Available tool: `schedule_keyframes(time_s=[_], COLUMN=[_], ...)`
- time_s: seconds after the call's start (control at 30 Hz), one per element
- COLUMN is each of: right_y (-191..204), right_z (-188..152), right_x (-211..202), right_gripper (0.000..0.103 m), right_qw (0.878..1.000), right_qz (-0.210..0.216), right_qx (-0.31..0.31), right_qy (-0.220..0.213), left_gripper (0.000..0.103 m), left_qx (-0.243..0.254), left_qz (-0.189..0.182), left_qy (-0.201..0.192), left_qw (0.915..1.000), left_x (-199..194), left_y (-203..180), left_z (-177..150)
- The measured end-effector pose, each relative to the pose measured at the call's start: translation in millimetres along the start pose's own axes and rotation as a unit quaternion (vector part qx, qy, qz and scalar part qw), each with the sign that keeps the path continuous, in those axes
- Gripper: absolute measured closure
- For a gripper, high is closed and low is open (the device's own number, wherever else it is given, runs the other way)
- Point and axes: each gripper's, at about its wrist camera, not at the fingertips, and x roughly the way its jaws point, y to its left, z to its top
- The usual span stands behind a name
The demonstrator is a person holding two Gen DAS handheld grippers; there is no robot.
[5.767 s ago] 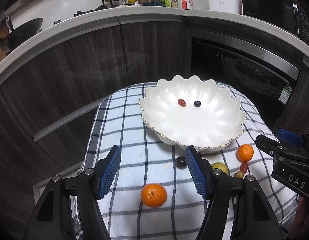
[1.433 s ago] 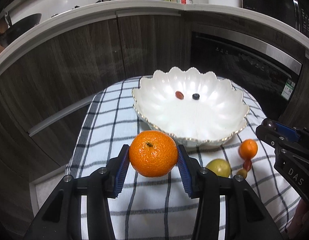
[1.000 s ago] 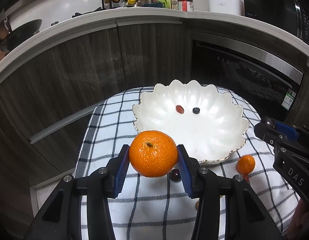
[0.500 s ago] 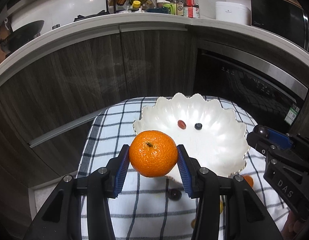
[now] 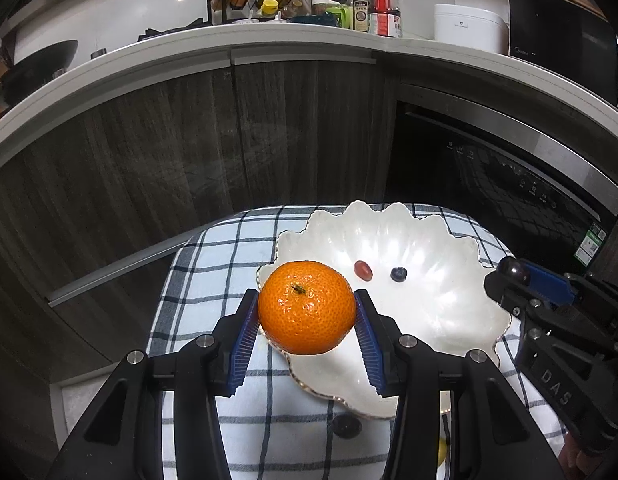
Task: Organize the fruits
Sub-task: 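Carry the mandarin in the left gripper over the bowl while the right carries the plum, then open the left gripper to drop the mandarin in the bowl while the right releases the plum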
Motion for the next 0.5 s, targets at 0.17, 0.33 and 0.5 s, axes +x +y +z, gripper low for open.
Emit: schedule_keyframes(time_s=[0.17,0.33,0.5], right_y=[0,1,0], right_z=[2,4,2], right_x=[16,31,46], right_gripper=[0.073,0.073,0.073], right_qw=[1.0,1.0,0.999], right_qz=[0.001,0.002,0.004], right_qx=[-0.006,-0.012,-0.012], right_qy=[0.009,0.016,0.031], left_gripper=[0.057,0.057,0.057], left_qx=[-0.003,-0.003,-0.002], left_qz=[0.0,0.001,-0.001], left_qy=[0.008,0.017,0.025], left_qw=[1.0,0.9998,0.9997], left_x=[14,27,38], left_y=[2,3,4], left_z=[1,0,-2])
